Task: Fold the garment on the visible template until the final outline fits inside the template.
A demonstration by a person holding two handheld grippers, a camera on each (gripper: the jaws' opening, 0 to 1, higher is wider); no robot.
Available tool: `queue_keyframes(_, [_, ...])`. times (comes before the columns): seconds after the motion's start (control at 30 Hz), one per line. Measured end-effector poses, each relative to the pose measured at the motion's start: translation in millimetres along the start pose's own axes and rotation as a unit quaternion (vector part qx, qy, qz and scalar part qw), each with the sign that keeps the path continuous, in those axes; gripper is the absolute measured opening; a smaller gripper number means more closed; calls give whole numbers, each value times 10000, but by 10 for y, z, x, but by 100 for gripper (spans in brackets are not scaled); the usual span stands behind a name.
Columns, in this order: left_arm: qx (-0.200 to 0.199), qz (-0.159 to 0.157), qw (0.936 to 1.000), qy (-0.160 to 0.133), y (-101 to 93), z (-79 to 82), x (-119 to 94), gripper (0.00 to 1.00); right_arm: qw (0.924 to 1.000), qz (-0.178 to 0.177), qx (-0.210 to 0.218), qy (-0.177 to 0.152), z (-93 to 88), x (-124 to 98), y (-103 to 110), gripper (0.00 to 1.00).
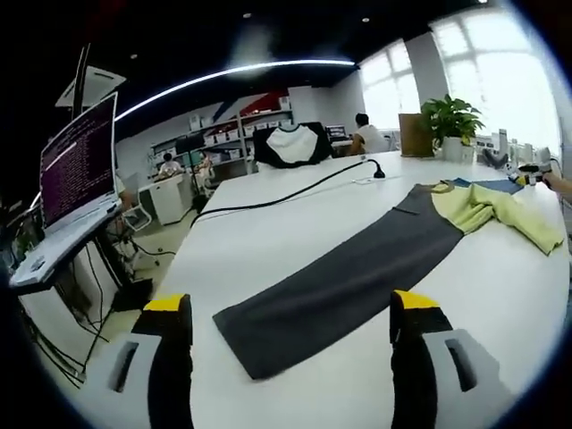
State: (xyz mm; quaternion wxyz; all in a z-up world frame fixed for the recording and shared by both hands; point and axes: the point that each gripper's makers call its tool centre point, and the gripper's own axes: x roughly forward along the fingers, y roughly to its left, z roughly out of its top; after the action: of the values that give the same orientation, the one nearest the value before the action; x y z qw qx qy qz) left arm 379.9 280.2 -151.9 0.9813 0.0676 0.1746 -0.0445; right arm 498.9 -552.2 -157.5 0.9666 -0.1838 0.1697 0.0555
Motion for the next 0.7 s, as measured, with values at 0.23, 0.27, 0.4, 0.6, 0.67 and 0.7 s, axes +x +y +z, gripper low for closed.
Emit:
queue_keyframes(0.23, [-214, -165, 9995, 138, -34, -150, 37, 84, 9999, 66, -49, 101, -62, 7, 37, 42])
queue_keyframes(0.27, [-252, -185, 9994, 157, -38, -170, 40, 84, 9999, 57, -54, 100, -65, 7, 39, 41])
queue_keyframes(0.4, [-452, -337, 9982, 198, -74, -212, 41, 70, 9998, 109, -63, 178, -99, 21, 81, 35])
queue_keyframes(0.6, [-654, -459, 9966, 183, -74, -195, 81, 60, 9995, 161, 19, 266, -137, 35, 122, 23])
queue_keyframes(0.67, [-815, -516, 9952, 170, -80, -178, 101, 53, 9993, 191, 86, 296, -153, 45, 129, 15])
queue_keyframes(0.7, [-889, -546, 9944, 174, -85, -176, 109, 50, 9993, 204, 115, 301, -158, 48, 131, 12])
